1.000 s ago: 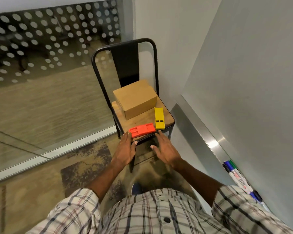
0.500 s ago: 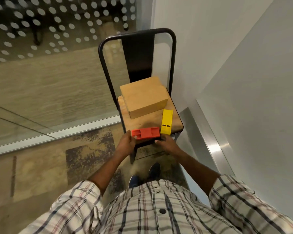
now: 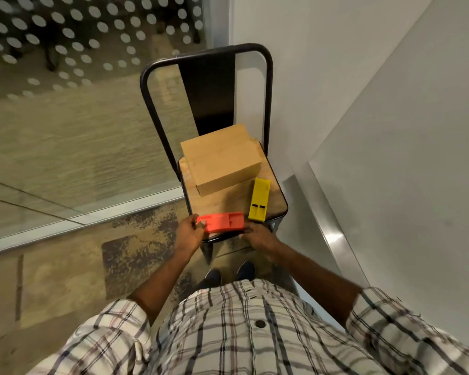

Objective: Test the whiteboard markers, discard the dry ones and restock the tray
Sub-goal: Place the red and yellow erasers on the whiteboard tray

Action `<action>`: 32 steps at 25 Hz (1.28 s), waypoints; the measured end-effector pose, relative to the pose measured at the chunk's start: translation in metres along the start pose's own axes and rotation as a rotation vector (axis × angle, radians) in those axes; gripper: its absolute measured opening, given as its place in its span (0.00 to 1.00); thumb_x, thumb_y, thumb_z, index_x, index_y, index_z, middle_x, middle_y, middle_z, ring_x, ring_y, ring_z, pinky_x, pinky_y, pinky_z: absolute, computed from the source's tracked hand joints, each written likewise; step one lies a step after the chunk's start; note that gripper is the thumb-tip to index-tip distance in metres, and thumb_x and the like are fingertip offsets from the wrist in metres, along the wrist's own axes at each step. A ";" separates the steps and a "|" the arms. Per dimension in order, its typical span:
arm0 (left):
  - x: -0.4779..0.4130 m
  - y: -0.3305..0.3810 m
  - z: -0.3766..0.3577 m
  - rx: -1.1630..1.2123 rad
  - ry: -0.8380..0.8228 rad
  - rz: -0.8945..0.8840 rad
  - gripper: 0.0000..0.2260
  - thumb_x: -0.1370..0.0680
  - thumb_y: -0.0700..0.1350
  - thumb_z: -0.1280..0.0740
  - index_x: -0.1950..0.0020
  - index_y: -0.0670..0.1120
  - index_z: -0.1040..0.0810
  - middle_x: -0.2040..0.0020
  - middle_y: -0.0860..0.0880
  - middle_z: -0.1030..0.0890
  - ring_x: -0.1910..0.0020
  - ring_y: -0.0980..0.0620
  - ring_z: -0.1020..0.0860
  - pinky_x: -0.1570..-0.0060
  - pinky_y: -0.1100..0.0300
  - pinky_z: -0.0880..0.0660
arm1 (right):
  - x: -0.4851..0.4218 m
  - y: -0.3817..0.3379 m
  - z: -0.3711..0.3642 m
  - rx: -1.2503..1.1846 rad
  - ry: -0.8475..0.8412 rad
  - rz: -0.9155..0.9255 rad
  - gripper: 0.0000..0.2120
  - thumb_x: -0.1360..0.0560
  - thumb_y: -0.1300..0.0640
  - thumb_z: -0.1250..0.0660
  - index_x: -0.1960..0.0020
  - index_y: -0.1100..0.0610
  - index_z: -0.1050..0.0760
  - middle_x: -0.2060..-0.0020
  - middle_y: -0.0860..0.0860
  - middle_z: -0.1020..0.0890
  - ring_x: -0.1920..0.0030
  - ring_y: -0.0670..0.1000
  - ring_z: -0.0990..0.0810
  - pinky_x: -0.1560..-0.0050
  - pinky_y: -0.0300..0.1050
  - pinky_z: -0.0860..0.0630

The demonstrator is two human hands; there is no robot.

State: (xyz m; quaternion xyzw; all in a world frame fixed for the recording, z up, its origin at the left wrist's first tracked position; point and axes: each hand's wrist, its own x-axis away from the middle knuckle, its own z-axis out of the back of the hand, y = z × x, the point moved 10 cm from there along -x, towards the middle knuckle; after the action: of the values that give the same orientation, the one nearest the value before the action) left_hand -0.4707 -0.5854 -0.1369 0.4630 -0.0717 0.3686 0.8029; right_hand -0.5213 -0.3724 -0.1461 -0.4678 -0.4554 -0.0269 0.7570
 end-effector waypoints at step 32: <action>0.161 0.204 -0.238 -0.222 -0.814 -0.757 0.18 0.24 0.35 0.30 0.34 0.44 0.22 0.40 0.47 0.19 0.44 0.52 0.23 0.44 0.62 0.28 | 0.274 0.154 0.106 -0.479 1.341 -0.223 0.10 0.18 0.57 0.36 0.46 0.60 0.18 0.55 0.53 0.17 0.51 0.53 0.20 0.53 0.42 0.27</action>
State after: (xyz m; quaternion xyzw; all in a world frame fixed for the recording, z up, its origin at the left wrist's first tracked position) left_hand -0.5437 -0.2504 -0.0562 0.4740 -0.2430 -0.1630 0.8305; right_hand -0.3600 -0.1022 -0.0400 -0.4546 0.0806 -0.4845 0.7431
